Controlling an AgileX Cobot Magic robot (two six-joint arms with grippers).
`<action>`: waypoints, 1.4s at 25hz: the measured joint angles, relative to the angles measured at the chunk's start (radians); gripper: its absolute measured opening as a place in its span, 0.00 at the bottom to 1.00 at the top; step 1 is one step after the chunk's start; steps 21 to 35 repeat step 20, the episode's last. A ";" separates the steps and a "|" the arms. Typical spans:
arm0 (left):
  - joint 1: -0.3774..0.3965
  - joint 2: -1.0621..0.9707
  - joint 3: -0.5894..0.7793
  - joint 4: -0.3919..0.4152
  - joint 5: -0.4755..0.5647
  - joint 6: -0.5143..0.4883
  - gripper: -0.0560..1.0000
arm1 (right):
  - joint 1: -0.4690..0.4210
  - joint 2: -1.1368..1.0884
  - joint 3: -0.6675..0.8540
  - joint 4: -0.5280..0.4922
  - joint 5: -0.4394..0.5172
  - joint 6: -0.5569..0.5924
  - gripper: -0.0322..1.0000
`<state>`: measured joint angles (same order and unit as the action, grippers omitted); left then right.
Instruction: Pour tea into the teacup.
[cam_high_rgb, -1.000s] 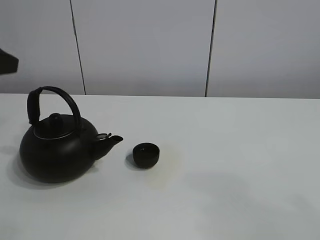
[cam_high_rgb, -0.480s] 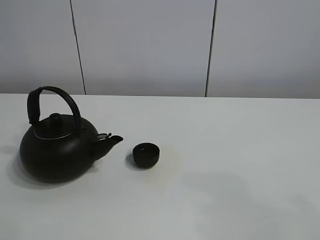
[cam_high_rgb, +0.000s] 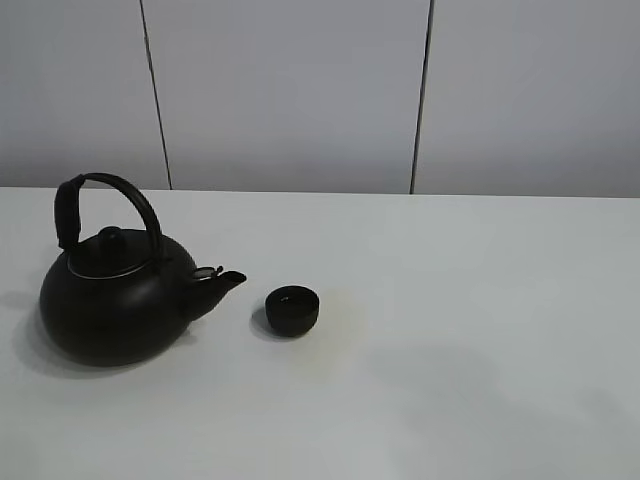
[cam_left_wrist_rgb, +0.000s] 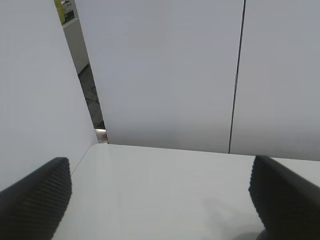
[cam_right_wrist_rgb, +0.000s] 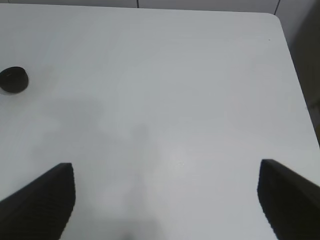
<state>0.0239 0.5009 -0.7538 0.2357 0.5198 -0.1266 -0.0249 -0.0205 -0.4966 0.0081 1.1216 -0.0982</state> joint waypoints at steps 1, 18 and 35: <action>0.000 -0.047 0.023 -0.005 0.018 0.000 0.71 | 0.000 0.000 0.000 0.000 0.000 0.000 0.69; 0.000 -0.478 0.136 -0.027 0.672 -0.002 0.71 | 0.000 0.000 0.000 0.000 0.001 0.000 0.69; 0.000 -0.478 0.138 -0.027 0.691 -0.002 0.71 | 0.000 0.000 0.000 0.000 0.001 0.000 0.69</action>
